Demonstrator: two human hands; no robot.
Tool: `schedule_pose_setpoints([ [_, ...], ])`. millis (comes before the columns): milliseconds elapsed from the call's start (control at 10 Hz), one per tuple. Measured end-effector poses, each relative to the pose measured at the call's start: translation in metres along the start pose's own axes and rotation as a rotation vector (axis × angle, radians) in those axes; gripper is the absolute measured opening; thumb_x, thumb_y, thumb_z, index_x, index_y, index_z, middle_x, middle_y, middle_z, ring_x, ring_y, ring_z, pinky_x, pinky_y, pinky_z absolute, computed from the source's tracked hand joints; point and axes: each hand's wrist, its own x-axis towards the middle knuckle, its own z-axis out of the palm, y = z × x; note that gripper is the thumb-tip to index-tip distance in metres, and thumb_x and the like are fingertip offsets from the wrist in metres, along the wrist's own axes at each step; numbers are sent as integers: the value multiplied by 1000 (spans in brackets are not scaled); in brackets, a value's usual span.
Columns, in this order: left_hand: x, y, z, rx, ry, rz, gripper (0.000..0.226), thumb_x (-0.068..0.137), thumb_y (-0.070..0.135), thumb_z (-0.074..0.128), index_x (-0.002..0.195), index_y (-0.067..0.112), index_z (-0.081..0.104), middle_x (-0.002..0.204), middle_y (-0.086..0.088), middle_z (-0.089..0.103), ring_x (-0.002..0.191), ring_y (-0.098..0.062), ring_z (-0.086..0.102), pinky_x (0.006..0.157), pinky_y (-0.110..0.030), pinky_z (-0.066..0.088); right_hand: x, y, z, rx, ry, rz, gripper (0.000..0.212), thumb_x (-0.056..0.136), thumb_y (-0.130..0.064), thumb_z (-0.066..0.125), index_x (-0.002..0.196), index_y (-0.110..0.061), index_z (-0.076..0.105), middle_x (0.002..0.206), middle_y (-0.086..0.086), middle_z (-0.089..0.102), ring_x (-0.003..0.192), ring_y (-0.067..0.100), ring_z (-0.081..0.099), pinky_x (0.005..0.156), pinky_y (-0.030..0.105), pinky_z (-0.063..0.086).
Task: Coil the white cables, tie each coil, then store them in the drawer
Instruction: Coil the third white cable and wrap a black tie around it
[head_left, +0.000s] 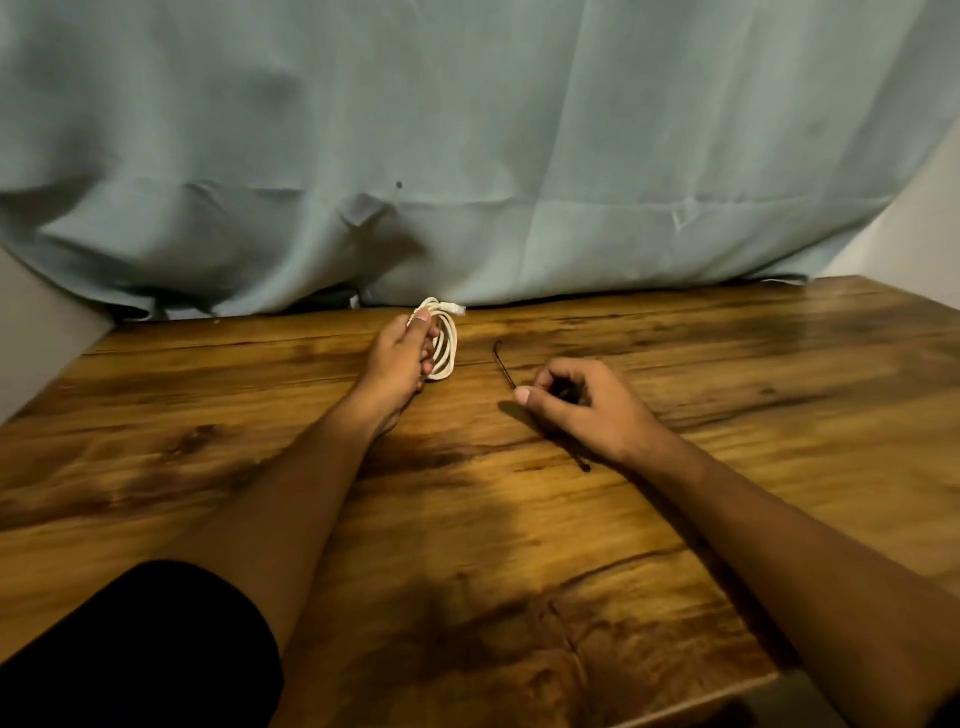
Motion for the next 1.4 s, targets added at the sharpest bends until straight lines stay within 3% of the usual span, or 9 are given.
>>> schedule_pose_setpoints([
  [100, 1, -3, -2, -6, -21, 3, 32, 110, 36, 40, 89, 17, 55, 61, 7, 40, 46, -4, 39, 39, -18, 25, 15, -1, 1, 46, 16, 127, 32, 84, -58, 76, 93, -28, 70, 88, 1, 74, 86, 27, 71, 77, 49, 59],
  [300, 7, -2, 0, -8, -33, -25, 32, 110, 34, 41, 86, 18, 54, 56, 9, 39, 44, -6, 37, 38, -18, 23, 50, -7, 19, -487, 48, 207, 42, 82, -70, 70, 93, -30, 65, 89, -12, 69, 88, 15, 65, 80, 37, 55],
  [400, 9, -2, 0, -32, -29, -38, 32, 110, 32, 41, 84, 18, 54, 50, 11, 39, 43, -6, 36, 37, -17, 21, 53, -7, 24, -543, 98, 192, 23, 93, -52, 67, 95, -29, 68, 97, -6, 72, 94, 23, 67, 82, 40, 56],
  [600, 8, -2, -1, -39, -32, -42, 32, 110, 31, 41, 83, 18, 53, 49, 11, 39, 42, -6, 35, 37, -16, 21, 49, -15, 28, -789, 91, 41, 23, 102, -34, 54, 112, -18, 66, 114, 8, 70, 103, 34, 67, 81, 40, 53],
  [700, 7, -1, -1, -36, -29, -34, 32, 110, 30, 41, 83, 18, 53, 50, 11, 39, 42, -6, 35, 38, -17, 20, 47, -17, 24, -697, 128, 31, 17, 102, -28, 53, 112, -15, 60, 109, 12, 70, 99, 37, 67, 77, 40, 51],
  [800, 6, 0, -1, -46, -22, -36, 32, 110, 30, 41, 84, 17, 54, 50, 11, 39, 43, -7, 36, 38, -17, 21, 43, -18, 21, -468, 179, -36, 18, 100, -24, 57, 116, -19, 61, 109, 8, 74, 99, 32, 69, 83, 46, 57],
  [900, 6, 0, -2, -47, -15, -45, 32, 110, 31, 41, 84, 17, 54, 49, 11, 39, 43, -7, 36, 38, -18, 21, 42, -20, 20, -434, 197, -144, 23, 97, -24, 63, 120, -24, 66, 107, 0, 75, 96, 23, 69, 83, 42, 58],
  [1300, 5, 2, -2, -48, -12, -53, 33, 110, 31, 41, 83, 17, 54, 48, 11, 38, 43, -7, 35, 40, -18, 19, 42, -24, 15, -571, 267, -308, 15, 98, -30, 65, 104, -18, 72, 97, 2, 73, 90, 28, 69, 73, 43, 57],
  [1400, 4, 3, -2, -35, -20, -51, 32, 110, 31, 41, 84, 17, 54, 48, 11, 38, 43, -7, 34, 40, -19, 19, 40, -24, 21, -250, 286, -179, 7, 96, -25, 70, 98, -19, 74, 86, -1, 74, 77, 20, 67, 69, 42, 57],
])
